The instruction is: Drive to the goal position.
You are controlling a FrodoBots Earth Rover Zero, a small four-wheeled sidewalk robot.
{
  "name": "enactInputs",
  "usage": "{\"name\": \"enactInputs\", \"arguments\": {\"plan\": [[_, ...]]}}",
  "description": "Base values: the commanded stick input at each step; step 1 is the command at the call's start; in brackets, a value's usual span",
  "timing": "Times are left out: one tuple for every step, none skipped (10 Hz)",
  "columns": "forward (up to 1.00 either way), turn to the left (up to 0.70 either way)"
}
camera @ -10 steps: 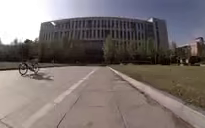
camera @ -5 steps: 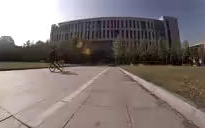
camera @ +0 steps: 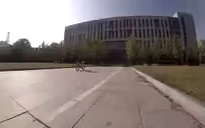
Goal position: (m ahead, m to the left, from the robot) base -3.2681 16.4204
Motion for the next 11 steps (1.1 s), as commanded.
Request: {"name": "enactInputs", "arguments": {"plan": [[0.0, 0.7], [0.0, 0.7], [0.0, 0.7], [0.0, 0.7], [0.0, 0.7], [0.0, 0.7], [0.0, 0.7], [0.0, 0.7], [0.0, 0.7], [0.0, 0.7], [0.0, 0.7]]}}
